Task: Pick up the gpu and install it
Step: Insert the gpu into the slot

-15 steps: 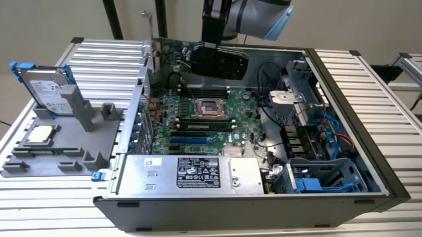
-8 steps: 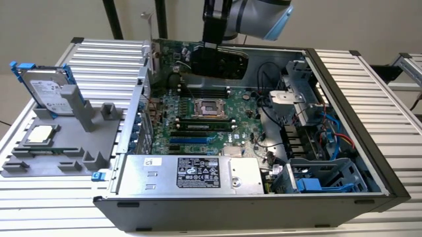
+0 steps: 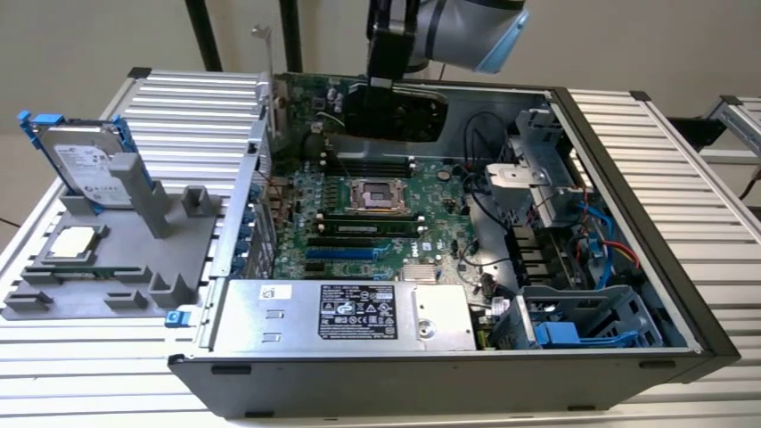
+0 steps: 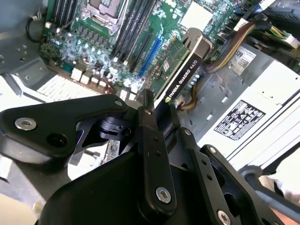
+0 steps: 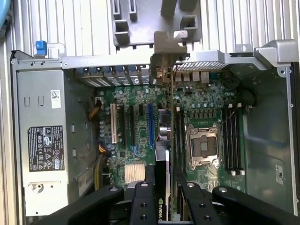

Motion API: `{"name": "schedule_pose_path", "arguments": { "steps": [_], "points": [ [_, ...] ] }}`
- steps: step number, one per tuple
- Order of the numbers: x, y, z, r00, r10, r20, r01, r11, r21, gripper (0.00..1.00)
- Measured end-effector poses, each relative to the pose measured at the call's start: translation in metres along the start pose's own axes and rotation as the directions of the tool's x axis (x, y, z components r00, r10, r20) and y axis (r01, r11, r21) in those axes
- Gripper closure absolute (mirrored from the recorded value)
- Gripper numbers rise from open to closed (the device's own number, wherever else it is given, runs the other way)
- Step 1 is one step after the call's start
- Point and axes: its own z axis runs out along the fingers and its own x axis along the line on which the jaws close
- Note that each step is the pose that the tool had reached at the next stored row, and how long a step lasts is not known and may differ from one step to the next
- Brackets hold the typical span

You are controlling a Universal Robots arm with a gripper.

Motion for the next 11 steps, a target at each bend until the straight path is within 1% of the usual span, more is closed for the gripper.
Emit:
{"name": "schedule_pose_path", "arguments": {
  "steps": [5, 11],
  "points": [
    [0.0, 0.0, 0.0, 0.9988, -0.049, -0.0034, 0.049, 0.9988, -0.0011, 1.0],
    [0.0, 0.0, 0.0, 0.9947, -0.102, -0.007, 0.102, 0.9948, -0.0025, 1.0]
  ]
}}
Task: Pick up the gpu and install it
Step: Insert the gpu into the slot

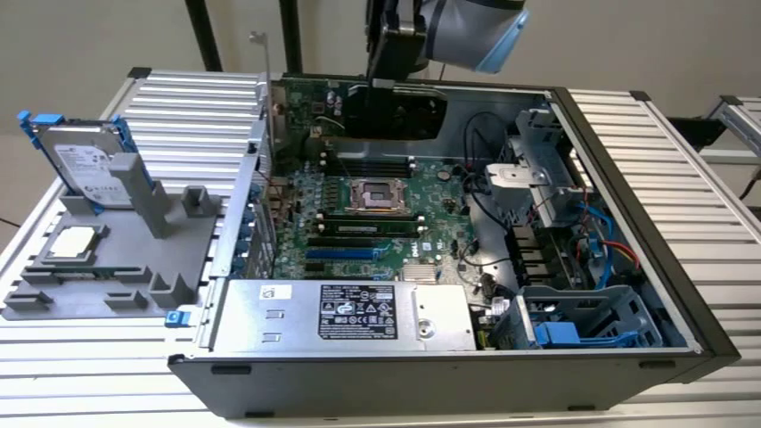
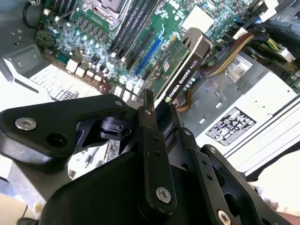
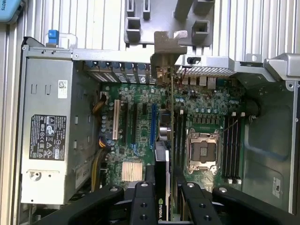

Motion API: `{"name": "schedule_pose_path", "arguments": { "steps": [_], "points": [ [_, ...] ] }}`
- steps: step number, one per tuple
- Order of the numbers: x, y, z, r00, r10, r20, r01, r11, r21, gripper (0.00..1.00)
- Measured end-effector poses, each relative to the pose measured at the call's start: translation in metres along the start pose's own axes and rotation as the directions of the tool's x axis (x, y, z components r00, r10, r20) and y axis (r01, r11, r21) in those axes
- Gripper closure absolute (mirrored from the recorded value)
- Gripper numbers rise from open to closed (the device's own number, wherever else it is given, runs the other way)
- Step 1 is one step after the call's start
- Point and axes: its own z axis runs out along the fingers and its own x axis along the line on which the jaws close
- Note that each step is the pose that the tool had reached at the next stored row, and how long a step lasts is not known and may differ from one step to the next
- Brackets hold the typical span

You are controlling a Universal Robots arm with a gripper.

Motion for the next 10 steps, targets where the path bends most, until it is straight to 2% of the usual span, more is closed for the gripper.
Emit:
{"name": "schedule_pose_path", "arguments": {
  "steps": [10],
  "points": [
    [0.0, 0.0, 0.0, 0.9974, -0.072, -0.005, 0.072, 0.9974, -0.0016, 1.0]
  ]
}}
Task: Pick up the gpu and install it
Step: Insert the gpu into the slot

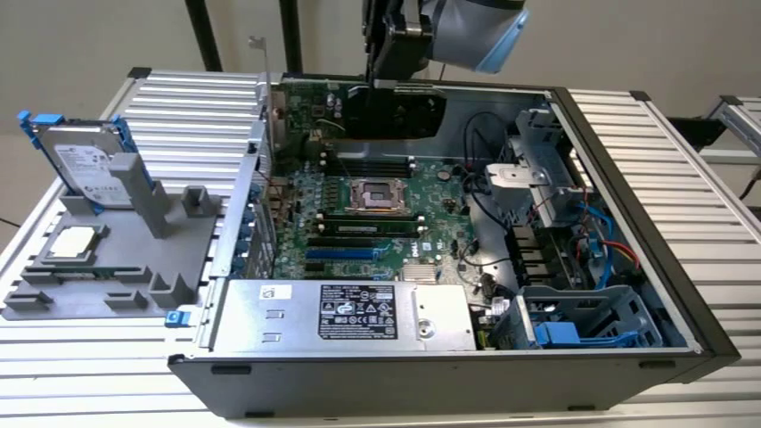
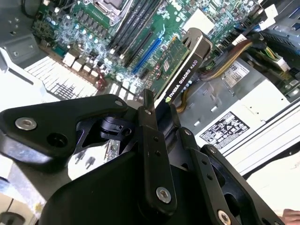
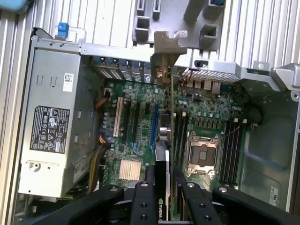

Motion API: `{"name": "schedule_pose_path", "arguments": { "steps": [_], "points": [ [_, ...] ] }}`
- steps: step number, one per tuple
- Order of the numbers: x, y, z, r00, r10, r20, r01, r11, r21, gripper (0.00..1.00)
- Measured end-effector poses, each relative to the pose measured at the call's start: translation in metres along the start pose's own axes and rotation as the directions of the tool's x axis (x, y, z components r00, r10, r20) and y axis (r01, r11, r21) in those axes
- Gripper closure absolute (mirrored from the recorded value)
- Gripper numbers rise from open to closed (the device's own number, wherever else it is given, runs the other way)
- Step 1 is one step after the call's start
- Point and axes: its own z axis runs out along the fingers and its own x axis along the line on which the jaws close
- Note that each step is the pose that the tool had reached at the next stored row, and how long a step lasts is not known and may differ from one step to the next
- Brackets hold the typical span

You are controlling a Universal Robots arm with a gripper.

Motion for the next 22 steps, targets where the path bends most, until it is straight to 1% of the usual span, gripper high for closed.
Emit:
{"name": "schedule_pose_path", "arguments": {
  "steps": [5, 11, 22],
  "points": [
    [0.0, 0.0, 0.0, 0.9994, -0.034, -0.0025, 0.034, 0.9994, -0.0008, 1.0],
    [0.0, 0.0, 0.0, 0.9973, -0.073, -0.0051, 0.073, 0.9973, -0.0017, 1.0],
    [0.0, 0.0, 0.0, 0.9967, -0.081, -0.0056, 0.081, 0.9967, -0.0019, 1.0]
  ]
}}
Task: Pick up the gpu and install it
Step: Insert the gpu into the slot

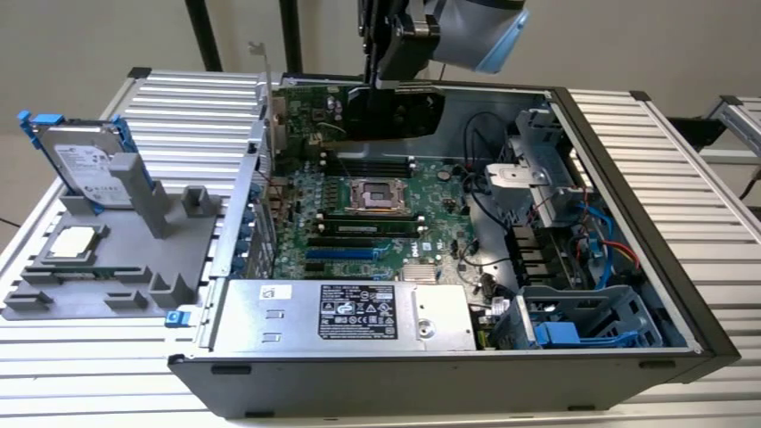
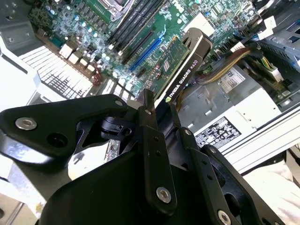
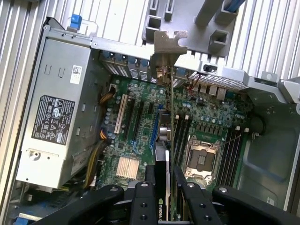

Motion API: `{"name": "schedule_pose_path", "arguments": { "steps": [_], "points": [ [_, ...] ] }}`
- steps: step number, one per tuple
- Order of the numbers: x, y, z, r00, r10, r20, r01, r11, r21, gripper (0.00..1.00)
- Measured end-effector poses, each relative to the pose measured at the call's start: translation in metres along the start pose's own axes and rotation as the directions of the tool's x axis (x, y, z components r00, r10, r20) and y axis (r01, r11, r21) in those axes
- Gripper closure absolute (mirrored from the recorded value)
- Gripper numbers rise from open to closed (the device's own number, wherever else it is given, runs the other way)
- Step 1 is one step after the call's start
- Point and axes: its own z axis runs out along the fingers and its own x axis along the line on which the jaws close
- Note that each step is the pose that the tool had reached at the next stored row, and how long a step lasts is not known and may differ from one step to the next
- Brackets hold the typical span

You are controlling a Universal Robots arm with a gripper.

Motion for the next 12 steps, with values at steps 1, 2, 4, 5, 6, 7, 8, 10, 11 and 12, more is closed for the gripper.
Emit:
{"name": "schedule_pose_path", "arguments": {
  "steps": [1, 2, 4, 5, 6, 7, 8, 10, 11, 12],
  "points": [
    [0.0, 0.0, 0.0, 1.0, 0.0, -0.0001, 0.0, 1.0, 0.0, 1.0],
    [0.0, 0.0, 0.0, 1.0, 0.0, 0.0, 0.0, 1.0, 0.0, 1.0],
    [0.0, 0.0, 0.0003, 1.0, -0.002, -0.0017, 0.002, 1.0, -0.0004, 1.0],
    [0.0, 0.0, 0.0003, 1.0, -0.003, -0.0017, 0.003, 1.0, -0.0004, 1.0],
    [0.0, 0.0, 0.0004, 1.0, -0.003, -0.0017, 0.003, 1.0, -0.0004, 1.0],
    [0.0, 0.0, 0.0004, 1.0, -0.003, -0.0017, 0.003, 1.0, -0.0004, 1.0],
    [0.0, 0.0, 0.0004, 1.0, -0.003, -0.0017, 0.003, 1.0, -0.0004, 1.0],
    [0.0, -0.0001, 0.0006, 1.0, -0.004, -0.0018, 0.004, 1.0, -0.0004, 1.0],
    [0.0, -0.0001, 0.0007, 1.0, -0.006, -0.0019, 0.006, 1.0, -0.0004, 1.0],
    [0.0, -0.0001, 0.0007, 1.0, -0.006, -0.0019, 0.006, 1.0, -0.0004, 1.0]
  ]
}}
